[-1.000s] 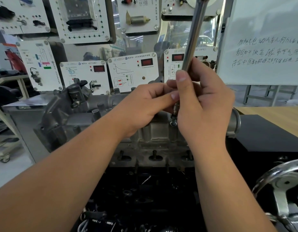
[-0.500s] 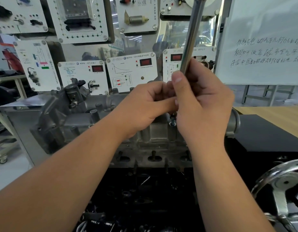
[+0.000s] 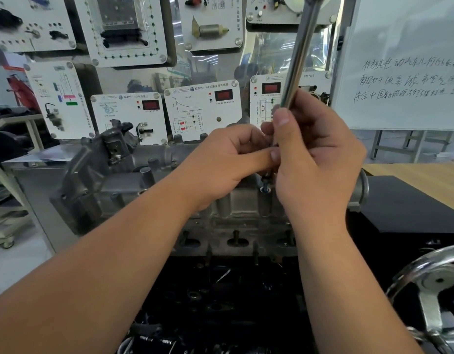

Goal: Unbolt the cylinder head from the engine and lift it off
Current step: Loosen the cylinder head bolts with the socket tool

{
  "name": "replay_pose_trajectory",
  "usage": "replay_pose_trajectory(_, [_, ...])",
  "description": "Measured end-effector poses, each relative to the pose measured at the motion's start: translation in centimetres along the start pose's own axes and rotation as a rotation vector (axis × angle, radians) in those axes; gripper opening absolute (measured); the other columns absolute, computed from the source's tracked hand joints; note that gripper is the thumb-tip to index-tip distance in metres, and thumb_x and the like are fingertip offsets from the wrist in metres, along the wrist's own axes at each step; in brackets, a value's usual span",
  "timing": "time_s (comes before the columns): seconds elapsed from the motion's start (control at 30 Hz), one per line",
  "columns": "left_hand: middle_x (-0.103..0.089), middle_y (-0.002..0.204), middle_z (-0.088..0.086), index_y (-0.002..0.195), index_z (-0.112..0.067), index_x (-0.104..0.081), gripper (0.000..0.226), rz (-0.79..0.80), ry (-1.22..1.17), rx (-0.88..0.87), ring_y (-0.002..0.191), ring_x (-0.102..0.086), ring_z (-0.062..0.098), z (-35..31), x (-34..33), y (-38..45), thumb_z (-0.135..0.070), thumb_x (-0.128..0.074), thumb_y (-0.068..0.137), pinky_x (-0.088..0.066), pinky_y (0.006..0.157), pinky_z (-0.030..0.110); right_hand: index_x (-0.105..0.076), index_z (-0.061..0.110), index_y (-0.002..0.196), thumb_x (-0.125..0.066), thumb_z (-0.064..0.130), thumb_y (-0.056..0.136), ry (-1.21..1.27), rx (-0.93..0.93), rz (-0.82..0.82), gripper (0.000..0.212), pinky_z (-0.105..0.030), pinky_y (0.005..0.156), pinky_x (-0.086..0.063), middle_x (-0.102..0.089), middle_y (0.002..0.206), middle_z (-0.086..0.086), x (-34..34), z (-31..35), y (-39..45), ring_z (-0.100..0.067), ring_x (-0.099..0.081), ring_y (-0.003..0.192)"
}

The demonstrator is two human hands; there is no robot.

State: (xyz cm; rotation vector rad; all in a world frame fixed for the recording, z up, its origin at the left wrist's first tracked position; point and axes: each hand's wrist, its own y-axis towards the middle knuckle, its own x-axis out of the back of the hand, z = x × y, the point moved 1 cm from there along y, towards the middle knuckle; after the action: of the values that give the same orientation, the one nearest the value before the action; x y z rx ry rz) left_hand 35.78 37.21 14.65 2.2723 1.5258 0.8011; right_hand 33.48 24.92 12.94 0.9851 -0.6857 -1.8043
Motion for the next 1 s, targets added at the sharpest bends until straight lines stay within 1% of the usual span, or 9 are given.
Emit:
replay_pose_trajectory(0.1, [-0.075, 0.095, 0.004, 0.102, -0.007, -0.070, 0.021, 0.038, -0.007, 0.032, 0.095, -0.070, 0.019, 0.19, 0.43, 0.00, -0.025, -0.067, 0.091, -0.057, 0.092, 0.036, -0.065, 0.018, 0.126, -0.060, 0.013, 0.098, 0.024, 0.008, 0.052, 0.029, -0.034, 0.084, -0.060, -0.074, 0.101, 0.006, -0.03, -0.09, 0.03, -0.011, -0.072, 0.096])
replay_pose_trajectory(0.23, [-0.075, 0.092, 0.001, 0.097, -0.014, -0.072, 0.014, 0.037, 0.003, 0.009, 0.093, -0.069, 0.015, -0.04, 0.29, -0.14, -0.025, -0.067, 0.089, -0.057, 0.090, 0.031, -0.060, 0.012, 0.135, -0.053, 0.019, 0.101, -0.069, 0.050, 0.114, 0.034, -0.034, 0.089, -0.059, -0.073, 0.107, 0.007, 0.12, 0.36, 0.02, -0.007, -0.070, 0.105])
replay_pose_trajectory(0.37, [-0.071, 0.102, 0.028, 0.107, 0.001, -0.069, 0.020, -0.004, 0.085, -0.017, 0.095, -0.067, 0.046, -0.20, 0.31, -0.02, -0.014, -0.068, 0.093, -0.049, 0.095, 0.064, -0.060, 0.009, 0.133, -0.059, 0.040, 0.096, -0.193, 0.086, 0.258, 0.049, -0.046, 0.086, -0.056, -0.069, 0.109, 0.000, 0.13, 0.57, 0.50, -0.018, -0.066, 0.100])
replay_pose_trajectory(0.4, [-0.069, 0.103, 0.032, 0.109, 0.004, -0.067, 0.023, -0.005, 0.102, -0.011, 0.096, -0.065, 0.051, -0.21, 0.33, -0.02, -0.012, -0.068, 0.093, -0.049, 0.093, 0.065, -0.060, 0.009, 0.132, -0.060, 0.042, 0.095, -0.205, 0.090, 0.252, 0.049, -0.047, 0.085, -0.055, -0.068, 0.108, -0.002, 0.15, 0.49, 0.51, -0.020, -0.066, 0.100])
replay_pose_trajectory(0.5, [-0.074, 0.090, 0.012, 0.099, -0.002, -0.067, 0.026, -0.022, 0.108, -0.011, 0.085, -0.071, 0.028, -0.11, 0.31, -0.10, -0.021, -0.076, 0.086, -0.059, 0.086, 0.043, -0.068, 0.020, 0.117, -0.062, 0.034, 0.096, -0.166, 0.117, 0.090, 0.026, -0.046, 0.079, -0.058, -0.071, 0.097, 0.002, 0.32, 0.28, 0.25, -0.017, -0.068, 0.090])
replay_pose_trajectory(0.57, [-0.075, 0.086, -0.004, 0.096, -0.013, -0.070, 0.022, 0.007, 0.104, 0.012, 0.085, -0.071, 0.011, 0.13, 0.30, -0.04, -0.031, -0.076, 0.084, -0.056, 0.085, 0.029, -0.070, 0.021, 0.110, -0.061, 0.027, 0.098, -0.137, 0.136, 0.029, 0.016, -0.043, 0.073, -0.058, -0.070, 0.088, 0.003, 0.44, 0.12, 0.16, -0.018, -0.068, 0.082])
replay_pose_trajectory(0.7, [-0.077, 0.104, -0.005, 0.099, -0.023, -0.075, 0.015, 0.065, 0.079, 0.021, 0.104, -0.069, 0.007, 0.23, 0.43, 0.03, -0.027, -0.064, 0.089, -0.051, 0.093, 0.021, -0.067, 0.012, 0.123, -0.058, 0.023, 0.099, -0.067, 0.096, 0.050, 0.028, -0.035, 0.074, -0.061, -0.072, 0.088, 0.009, 0.70, -0.10, 0.46, -0.013, -0.072, 0.081])
replay_pose_trajectory(0.83, [-0.073, 0.113, 0.019, 0.107, -0.006, -0.073, 0.025, 0.045, 0.084, 0.010, 0.106, -0.069, 0.022, 0.02, 0.31, -0.07, -0.024, -0.070, 0.091, -0.052, 0.104, 0.038, -0.057, 0.016, 0.138, -0.054, 0.025, 0.101, -0.069, 0.101, 0.096, 0.038, -0.043, 0.081, -0.060, -0.073, 0.096, 0.008, 0.63, 0.21, 0.54, -0.015, -0.072, 0.089])
replay_pose_trajectory(1.0, [-0.064, 0.109, 0.037, 0.113, 0.013, -0.061, 0.029, -0.001, 0.141, -0.011, 0.095, -0.064, 0.048, -0.18, 0.06, 0.04, -0.008, -0.068, 0.094, -0.051, 0.097, 0.059, -0.063, 0.010, 0.131, -0.064, 0.034, 0.095, -0.122, 0.051, 0.139, 0.043, -0.049, 0.080, -0.058, -0.071, 0.104, 0.000, 0.30, 0.40, 0.60, -0.024, -0.068, 0.091])
